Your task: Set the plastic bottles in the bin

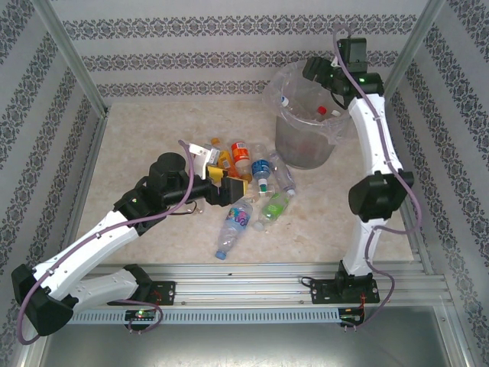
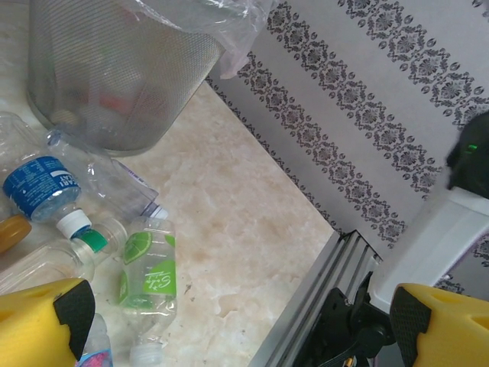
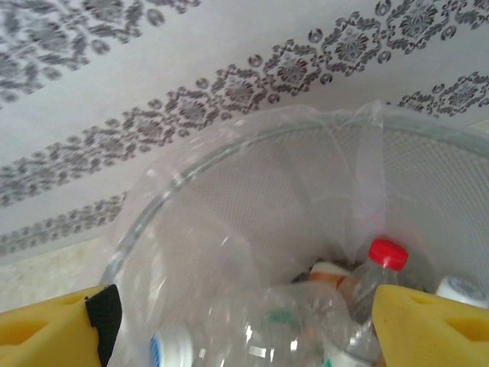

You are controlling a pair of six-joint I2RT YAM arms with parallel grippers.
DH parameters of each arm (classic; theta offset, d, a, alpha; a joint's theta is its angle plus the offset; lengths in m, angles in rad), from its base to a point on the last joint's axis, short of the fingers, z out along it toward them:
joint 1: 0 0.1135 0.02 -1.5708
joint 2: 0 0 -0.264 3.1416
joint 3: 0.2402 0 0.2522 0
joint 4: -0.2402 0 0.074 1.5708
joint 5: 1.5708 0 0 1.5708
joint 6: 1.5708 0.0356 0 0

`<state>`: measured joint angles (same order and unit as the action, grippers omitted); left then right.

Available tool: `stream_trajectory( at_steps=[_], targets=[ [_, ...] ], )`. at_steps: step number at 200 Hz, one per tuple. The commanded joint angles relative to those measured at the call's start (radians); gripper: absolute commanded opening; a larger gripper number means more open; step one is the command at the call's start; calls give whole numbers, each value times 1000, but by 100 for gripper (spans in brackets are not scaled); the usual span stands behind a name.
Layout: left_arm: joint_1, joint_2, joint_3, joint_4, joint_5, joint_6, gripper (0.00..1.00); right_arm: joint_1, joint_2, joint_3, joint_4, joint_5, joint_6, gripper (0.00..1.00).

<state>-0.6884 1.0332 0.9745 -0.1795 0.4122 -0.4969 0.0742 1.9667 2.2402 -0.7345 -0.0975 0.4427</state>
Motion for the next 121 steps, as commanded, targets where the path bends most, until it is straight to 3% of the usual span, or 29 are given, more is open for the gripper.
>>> stream_trajectory(
  at_steps=[1, 73, 121],
  targets=[
    [-13, 4, -6, -63, -27, 43, 100, -6, -123, -90, 33, -92, -43, 86],
    [-13, 22, -8, -202, -98, 70, 100, 24, -503, -553, 76, -260, -89, 91],
    [-13, 40, -22, -157, -36, 76, 100, 122, -725, -831, 0, -168, -16, 92]
  ],
)
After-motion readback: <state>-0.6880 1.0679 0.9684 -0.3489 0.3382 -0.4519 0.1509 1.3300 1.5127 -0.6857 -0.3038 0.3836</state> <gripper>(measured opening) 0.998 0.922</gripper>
